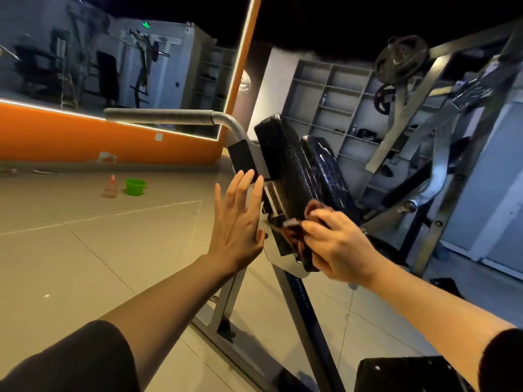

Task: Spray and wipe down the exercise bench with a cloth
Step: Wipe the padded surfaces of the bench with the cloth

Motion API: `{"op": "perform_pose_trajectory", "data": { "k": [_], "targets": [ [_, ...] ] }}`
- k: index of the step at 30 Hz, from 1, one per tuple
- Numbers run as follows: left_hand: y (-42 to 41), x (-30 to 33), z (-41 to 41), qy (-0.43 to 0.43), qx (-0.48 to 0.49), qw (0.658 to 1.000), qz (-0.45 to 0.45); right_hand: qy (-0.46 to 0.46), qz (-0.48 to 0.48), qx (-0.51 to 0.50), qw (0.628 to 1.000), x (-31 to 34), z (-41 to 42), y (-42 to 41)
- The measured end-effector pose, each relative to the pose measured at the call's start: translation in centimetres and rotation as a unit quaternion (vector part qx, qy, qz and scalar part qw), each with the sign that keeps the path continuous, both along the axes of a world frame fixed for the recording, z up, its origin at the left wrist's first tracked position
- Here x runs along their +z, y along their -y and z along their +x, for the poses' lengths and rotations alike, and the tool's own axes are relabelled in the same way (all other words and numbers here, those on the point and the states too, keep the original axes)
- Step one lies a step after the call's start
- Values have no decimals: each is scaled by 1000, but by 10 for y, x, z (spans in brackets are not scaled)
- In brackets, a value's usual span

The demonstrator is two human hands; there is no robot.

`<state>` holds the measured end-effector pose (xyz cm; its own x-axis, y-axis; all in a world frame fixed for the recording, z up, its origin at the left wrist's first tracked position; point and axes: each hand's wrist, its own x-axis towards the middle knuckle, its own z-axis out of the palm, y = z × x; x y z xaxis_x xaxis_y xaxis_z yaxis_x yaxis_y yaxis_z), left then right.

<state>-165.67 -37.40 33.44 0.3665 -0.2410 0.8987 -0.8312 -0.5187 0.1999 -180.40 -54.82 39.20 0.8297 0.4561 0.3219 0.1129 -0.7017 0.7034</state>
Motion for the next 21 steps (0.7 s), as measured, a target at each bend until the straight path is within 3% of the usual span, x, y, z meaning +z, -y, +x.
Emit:
{"op": "perform_pose_trajectory", "data": {
  "k": [3, 6, 9, 12, 17, 21],
  "targets": [
    [-2, -7, -1, 12, 1, 1000, 7, -30, -43, 43, 998, -20, -23, 8],
    [1, -8, -7, 19, -7, 1000, 9, 44, 1, 63, 997, -2, -2, -7],
    [7, -9, -13, 22, -2, 1000, 20, 96, 29, 7, 995, 18, 34, -24],
    [7, -11, -16, 12, 4, 999, 33, 67, 12, -21, 997, 6, 34, -22],
    [4, -15, -13, 33, 16, 998, 57, -50, -56, 33, 997, -27, -24, 4],
    [11, -12, -15, 35, 9, 996, 87, 21, -13, 39, 999, -16, -10, 5]
  ]
}}
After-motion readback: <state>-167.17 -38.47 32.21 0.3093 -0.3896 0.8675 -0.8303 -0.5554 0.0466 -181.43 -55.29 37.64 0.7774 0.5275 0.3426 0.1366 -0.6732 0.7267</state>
